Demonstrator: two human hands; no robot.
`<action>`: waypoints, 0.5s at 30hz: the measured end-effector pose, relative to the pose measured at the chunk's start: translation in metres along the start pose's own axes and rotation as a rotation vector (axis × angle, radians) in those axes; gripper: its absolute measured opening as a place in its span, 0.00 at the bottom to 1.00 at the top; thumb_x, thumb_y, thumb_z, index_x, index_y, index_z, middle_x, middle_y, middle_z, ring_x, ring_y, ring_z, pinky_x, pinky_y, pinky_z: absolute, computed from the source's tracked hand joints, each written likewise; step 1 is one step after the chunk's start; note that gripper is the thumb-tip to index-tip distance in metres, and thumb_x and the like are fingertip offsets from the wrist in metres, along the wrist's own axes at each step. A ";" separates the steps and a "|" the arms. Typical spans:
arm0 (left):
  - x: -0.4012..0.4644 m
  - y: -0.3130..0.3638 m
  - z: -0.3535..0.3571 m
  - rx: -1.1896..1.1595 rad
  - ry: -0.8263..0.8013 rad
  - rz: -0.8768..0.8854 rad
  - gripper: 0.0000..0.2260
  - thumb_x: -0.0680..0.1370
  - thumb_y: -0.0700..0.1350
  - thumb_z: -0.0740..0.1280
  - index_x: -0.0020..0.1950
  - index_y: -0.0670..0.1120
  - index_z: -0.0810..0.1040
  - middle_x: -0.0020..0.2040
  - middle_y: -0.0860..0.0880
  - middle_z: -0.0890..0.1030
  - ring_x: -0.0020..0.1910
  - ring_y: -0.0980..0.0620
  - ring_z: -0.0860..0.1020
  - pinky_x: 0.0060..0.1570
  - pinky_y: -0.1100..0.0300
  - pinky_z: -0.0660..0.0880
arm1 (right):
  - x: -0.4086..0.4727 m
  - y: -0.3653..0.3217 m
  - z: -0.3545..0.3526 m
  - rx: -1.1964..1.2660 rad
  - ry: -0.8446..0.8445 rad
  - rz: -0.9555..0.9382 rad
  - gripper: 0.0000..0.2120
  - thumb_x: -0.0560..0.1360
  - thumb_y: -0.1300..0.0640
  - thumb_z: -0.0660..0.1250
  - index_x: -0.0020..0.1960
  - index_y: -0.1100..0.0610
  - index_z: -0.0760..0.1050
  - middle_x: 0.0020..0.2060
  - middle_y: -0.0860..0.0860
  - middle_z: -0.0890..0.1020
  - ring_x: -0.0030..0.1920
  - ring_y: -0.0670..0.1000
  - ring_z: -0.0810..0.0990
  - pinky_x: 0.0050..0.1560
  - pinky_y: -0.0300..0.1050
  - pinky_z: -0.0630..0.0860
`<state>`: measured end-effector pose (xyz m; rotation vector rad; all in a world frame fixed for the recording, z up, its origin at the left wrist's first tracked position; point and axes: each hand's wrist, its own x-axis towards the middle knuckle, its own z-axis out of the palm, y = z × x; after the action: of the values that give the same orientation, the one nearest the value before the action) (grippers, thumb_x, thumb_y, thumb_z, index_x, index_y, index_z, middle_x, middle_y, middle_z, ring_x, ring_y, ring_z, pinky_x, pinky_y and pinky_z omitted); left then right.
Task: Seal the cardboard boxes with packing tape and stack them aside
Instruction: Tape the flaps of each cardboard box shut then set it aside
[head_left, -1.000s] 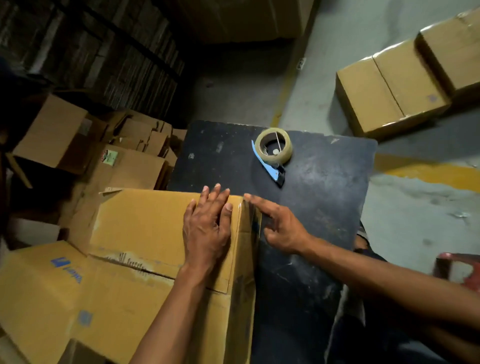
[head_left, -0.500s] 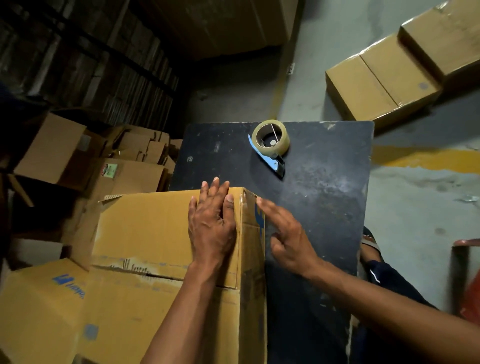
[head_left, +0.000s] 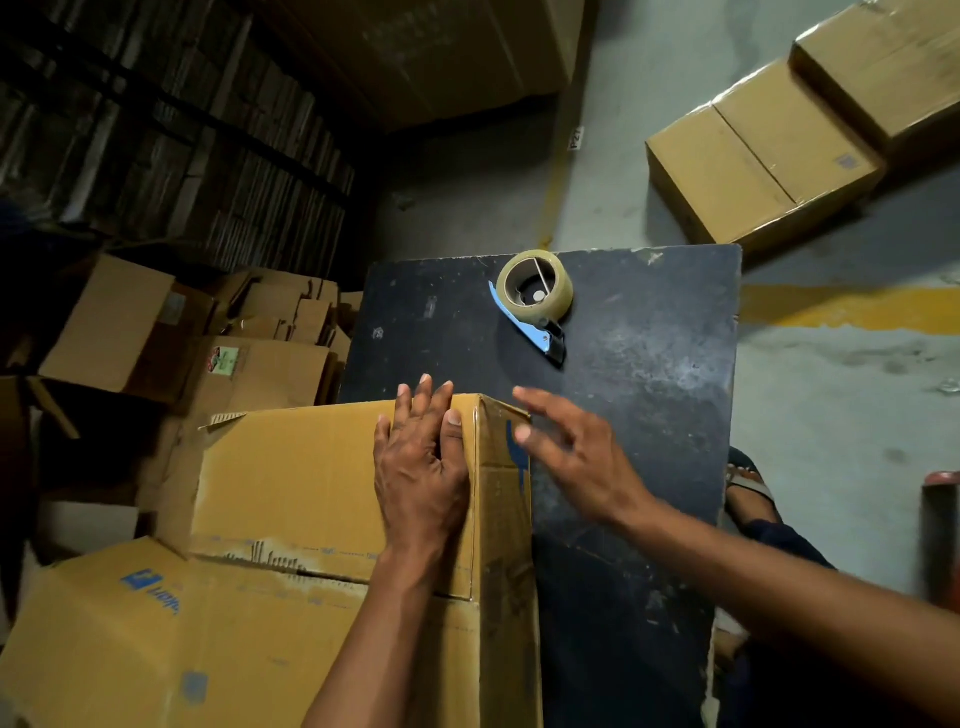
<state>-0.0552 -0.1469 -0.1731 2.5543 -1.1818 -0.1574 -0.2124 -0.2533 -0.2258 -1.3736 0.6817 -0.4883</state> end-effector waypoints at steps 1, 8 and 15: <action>0.000 0.000 0.000 -0.001 -0.002 -0.003 0.22 0.85 0.59 0.53 0.77 0.57 0.70 0.80 0.56 0.66 0.82 0.60 0.55 0.82 0.48 0.52 | 0.013 -0.014 -0.003 0.040 0.011 0.024 0.26 0.76 0.38 0.66 0.72 0.44 0.76 0.71 0.42 0.77 0.70 0.43 0.75 0.68 0.47 0.74; 0.000 -0.003 0.000 -0.033 0.012 0.026 0.20 0.85 0.55 0.56 0.77 0.58 0.69 0.79 0.55 0.67 0.82 0.57 0.58 0.81 0.46 0.54 | 0.081 -0.034 -0.004 -0.010 -0.367 0.028 0.16 0.74 0.44 0.77 0.59 0.49 0.86 0.51 0.42 0.88 0.55 0.40 0.84 0.63 0.48 0.80; 0.001 -0.002 -0.001 -0.059 -0.006 0.012 0.21 0.84 0.58 0.54 0.77 0.58 0.71 0.80 0.55 0.67 0.82 0.57 0.57 0.81 0.46 0.52 | 0.093 0.006 -0.002 0.213 -0.385 -0.002 0.15 0.73 0.58 0.78 0.60 0.59 0.85 0.54 0.51 0.87 0.60 0.50 0.84 0.64 0.50 0.79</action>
<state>-0.0532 -0.1464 -0.1729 2.4977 -1.1764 -0.1942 -0.1470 -0.3169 -0.2458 -1.2207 0.3042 -0.2762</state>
